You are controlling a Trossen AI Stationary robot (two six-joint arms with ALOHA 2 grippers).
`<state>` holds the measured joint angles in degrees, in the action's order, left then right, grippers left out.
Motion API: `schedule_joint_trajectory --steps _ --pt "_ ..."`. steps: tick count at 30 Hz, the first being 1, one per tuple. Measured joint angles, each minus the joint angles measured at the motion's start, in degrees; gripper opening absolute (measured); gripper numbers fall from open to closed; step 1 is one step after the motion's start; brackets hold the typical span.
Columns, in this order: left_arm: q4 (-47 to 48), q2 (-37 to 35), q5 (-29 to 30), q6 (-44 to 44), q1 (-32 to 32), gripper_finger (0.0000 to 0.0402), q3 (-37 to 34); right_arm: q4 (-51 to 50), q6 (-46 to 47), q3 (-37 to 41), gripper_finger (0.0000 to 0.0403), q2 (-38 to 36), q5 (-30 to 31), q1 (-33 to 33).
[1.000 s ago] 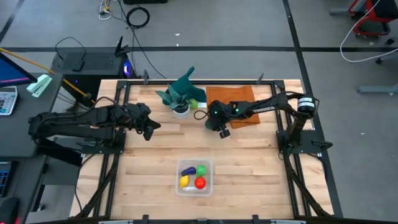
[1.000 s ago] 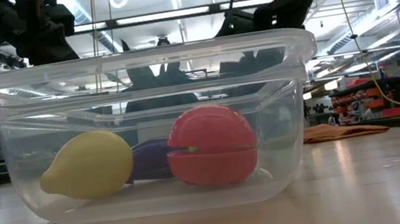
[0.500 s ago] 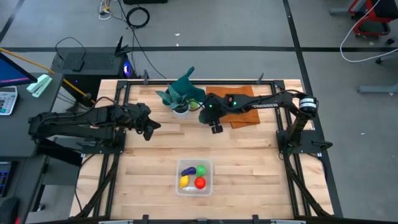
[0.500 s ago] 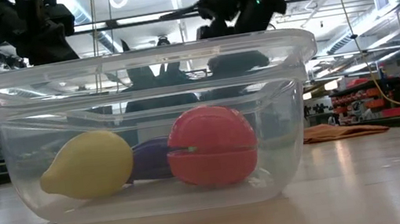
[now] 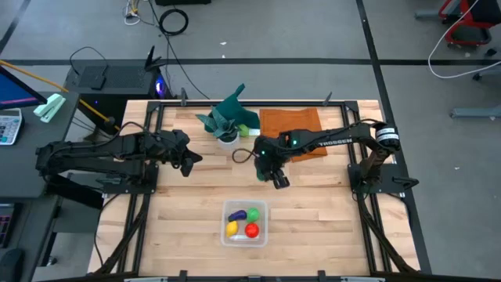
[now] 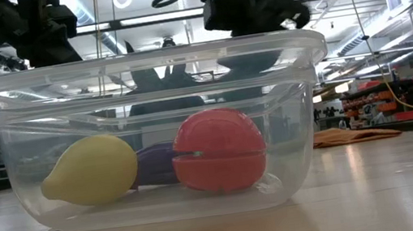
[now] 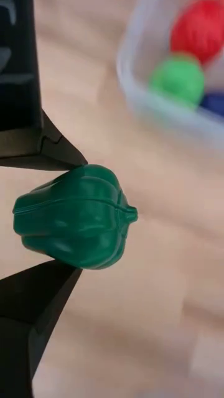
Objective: Pick and placing Produce into tupperware
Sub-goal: Put the bell pepper into the transparent bin
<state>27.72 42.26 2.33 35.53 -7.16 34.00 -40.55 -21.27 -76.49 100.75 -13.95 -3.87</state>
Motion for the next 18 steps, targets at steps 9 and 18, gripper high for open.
schedule_joint_trajectory --steps 9,18 --pt "0.0 0.0 0.0 -0.2 1.7 0.0035 0.0 -7.9 7.4 0.0 0.0166 0.0 -5.1 7.6" --pt "2.8 0.0 0.0 -3.9 5.0 0.0028 0.0 -9.3 27.9 -2.2 0.0166 0.0 -8.0 17.4"
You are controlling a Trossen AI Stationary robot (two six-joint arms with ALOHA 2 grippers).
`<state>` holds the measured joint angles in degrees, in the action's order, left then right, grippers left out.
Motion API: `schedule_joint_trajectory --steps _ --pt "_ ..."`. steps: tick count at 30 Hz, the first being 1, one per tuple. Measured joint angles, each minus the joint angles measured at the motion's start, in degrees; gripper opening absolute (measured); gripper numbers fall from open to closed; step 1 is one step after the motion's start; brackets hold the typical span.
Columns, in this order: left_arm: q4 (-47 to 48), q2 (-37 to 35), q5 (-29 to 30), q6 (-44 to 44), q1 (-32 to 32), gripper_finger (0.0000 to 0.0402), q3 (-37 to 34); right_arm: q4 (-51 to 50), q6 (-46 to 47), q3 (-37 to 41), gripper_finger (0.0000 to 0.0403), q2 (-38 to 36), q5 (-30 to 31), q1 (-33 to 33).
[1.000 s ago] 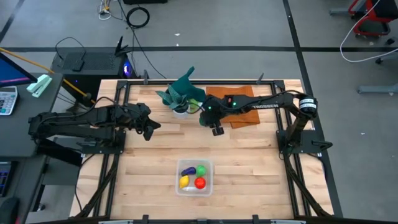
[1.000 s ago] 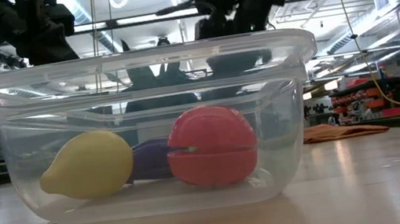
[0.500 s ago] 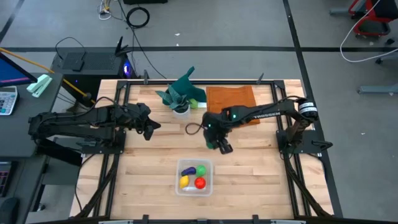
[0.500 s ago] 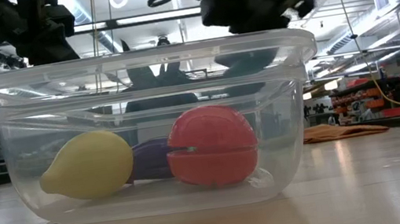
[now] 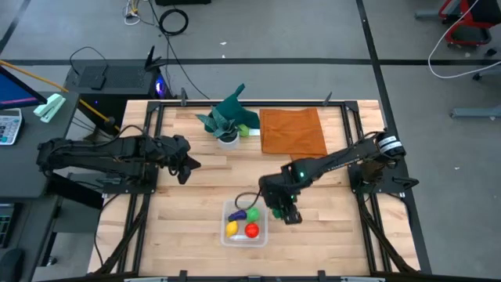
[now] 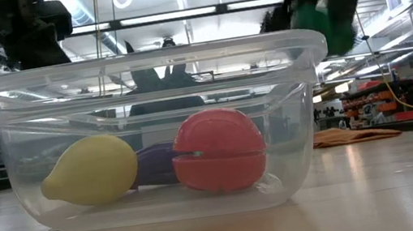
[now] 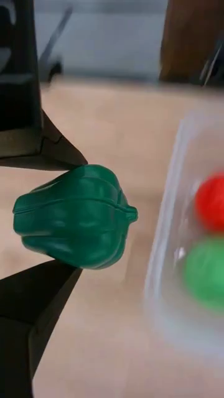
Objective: Pick and placing Produce into tupperware
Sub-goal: Put the bell pepper into the transparent bin
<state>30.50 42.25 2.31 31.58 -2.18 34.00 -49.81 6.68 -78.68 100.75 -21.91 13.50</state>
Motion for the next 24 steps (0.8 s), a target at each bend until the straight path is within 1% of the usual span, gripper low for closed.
schedule_joint_trajectory --steps 4,7,8,12,14,16,20,24 --pt "0.8 0.0 0.0 -1.1 1.3 0.0034 0.0 0.0 11.3 -6.1 0.0166 0.0 -2.2 4.2" --pt "0.8 0.0 0.0 -1.2 2.1 0.0039 0.0 2.6 16.6 -11.9 0.0166 -0.1 -2.1 6.8" --pt "0.8 0.0 0.0 -1.4 2.3 0.004 0.0 4.1 17.5 -13.4 0.0166 -0.1 -0.8 7.5" --pt "0.7 0.0 0.0 -2.7 2.8 0.0037 0.0 11.3 18.0 -16.5 0.0166 -0.1 7.5 8.5" --pt "0.7 0.0 0.0 -2.7 2.8 0.0034 0.0 13.7 17.9 -16.5 0.0166 -0.1 11.6 7.6" --pt "0.7 0.0 0.0 -2.7 2.8 0.0033 0.0 15.3 17.4 -16.4 0.0166 0.1 14.2 6.3" --pt "0.7 0.0 0.0 -2.7 2.8 0.0037 0.0 19.1 15.6 -16.5 0.0166 2.1 15.0 3.7" --pt "0.9 0.0 0.0 -2.7 2.8 0.0042 0.0 20.9 14.5 -16.5 0.0166 5.8 12.9 2.6"
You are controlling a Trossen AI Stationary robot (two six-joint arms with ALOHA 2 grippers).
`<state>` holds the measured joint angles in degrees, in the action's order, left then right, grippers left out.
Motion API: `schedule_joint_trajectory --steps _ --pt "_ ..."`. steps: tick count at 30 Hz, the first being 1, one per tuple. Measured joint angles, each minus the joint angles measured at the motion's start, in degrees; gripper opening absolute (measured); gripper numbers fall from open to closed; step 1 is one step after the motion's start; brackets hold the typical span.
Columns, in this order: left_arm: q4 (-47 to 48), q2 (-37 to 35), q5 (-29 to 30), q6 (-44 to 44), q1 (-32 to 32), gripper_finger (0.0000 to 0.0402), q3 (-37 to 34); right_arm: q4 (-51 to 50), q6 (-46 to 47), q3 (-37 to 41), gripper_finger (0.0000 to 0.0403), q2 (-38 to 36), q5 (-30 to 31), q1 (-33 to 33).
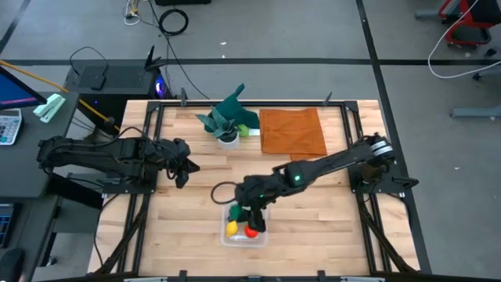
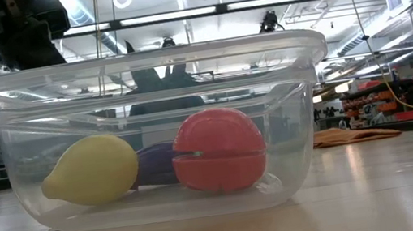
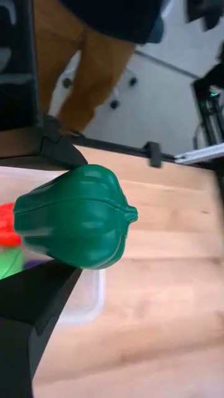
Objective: Pick and placing Produce into tupperware
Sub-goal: Put the bell pepper into the transparent bin
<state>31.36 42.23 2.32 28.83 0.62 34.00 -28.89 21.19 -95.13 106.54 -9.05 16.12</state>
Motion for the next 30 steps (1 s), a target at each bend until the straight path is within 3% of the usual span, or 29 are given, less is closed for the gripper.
schedule_joint_trajectory --steps 7,17,30 --pt "1.4 0.0 0.0 0.0 0.2 0.0038 0.0 0.8 -1.8 0.1 0.0166 8.0 -4.6 1.5" --pt "1.9 0.0 0.0 -0.2 0.2 0.0042 0.0 2.1 -6.3 0.1 0.0166 14.9 -4.3 2.1" --pt "2.0 0.0 0.0 -1.2 0.2 0.004 0.0 1.9 -12.1 0.0 0.0173 15.8 -3.8 2.0"
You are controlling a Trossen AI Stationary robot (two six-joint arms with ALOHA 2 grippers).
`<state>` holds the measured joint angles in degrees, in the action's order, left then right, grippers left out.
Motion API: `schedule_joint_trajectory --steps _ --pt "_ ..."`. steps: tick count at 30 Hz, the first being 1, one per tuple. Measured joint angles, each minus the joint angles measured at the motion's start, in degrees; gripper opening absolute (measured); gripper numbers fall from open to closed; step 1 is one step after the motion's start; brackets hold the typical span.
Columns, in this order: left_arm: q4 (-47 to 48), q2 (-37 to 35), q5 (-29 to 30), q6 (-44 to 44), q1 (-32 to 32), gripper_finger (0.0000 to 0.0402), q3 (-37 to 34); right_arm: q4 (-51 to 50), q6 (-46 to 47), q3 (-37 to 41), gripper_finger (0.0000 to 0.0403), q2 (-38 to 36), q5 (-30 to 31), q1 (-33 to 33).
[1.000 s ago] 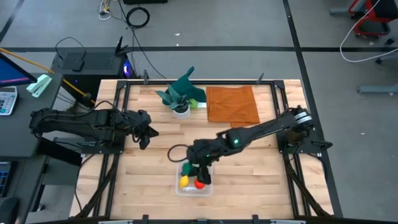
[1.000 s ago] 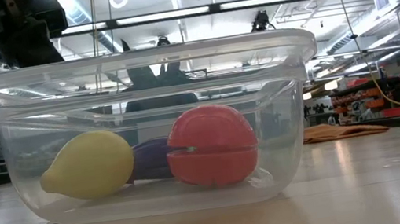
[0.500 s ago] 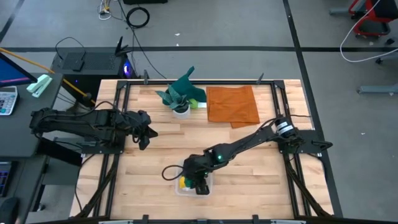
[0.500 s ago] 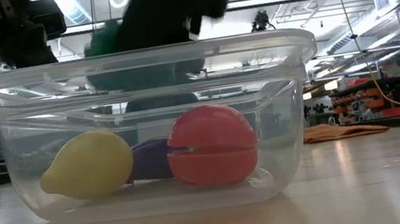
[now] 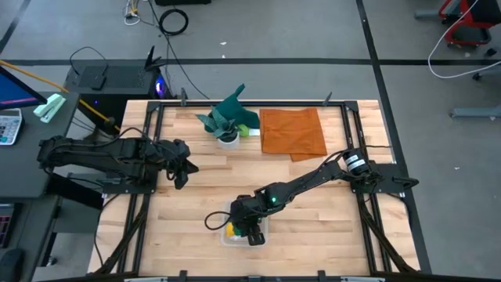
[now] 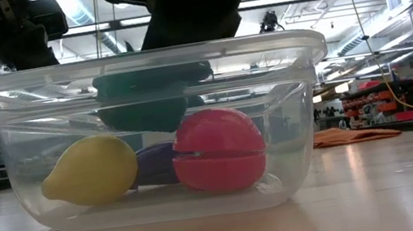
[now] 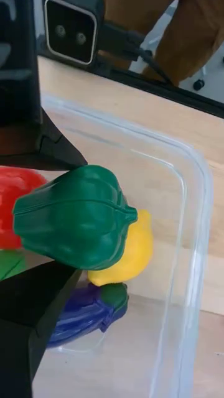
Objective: Pick and placing Produce into tupperware
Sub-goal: Put the bell pepper into the transparent bin, then put the melon into the transparent bin
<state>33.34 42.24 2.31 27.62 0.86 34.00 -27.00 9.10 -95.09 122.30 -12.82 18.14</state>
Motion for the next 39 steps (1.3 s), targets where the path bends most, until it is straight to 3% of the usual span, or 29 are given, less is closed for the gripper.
schedule_joint_trajectory --steps 13,39 --pt "0.0 0.0 0.0 -0.3 0.0 0.0037 0.0 0.1 -0.3 0.0 0.0177 0.0 0.7 -1.6" --pt "0.0 0.0 0.0 -0.3 0.0 0.0041 0.0 -0.7 1.6 0.9 0.024 -0.6 -1.0 -2.3"
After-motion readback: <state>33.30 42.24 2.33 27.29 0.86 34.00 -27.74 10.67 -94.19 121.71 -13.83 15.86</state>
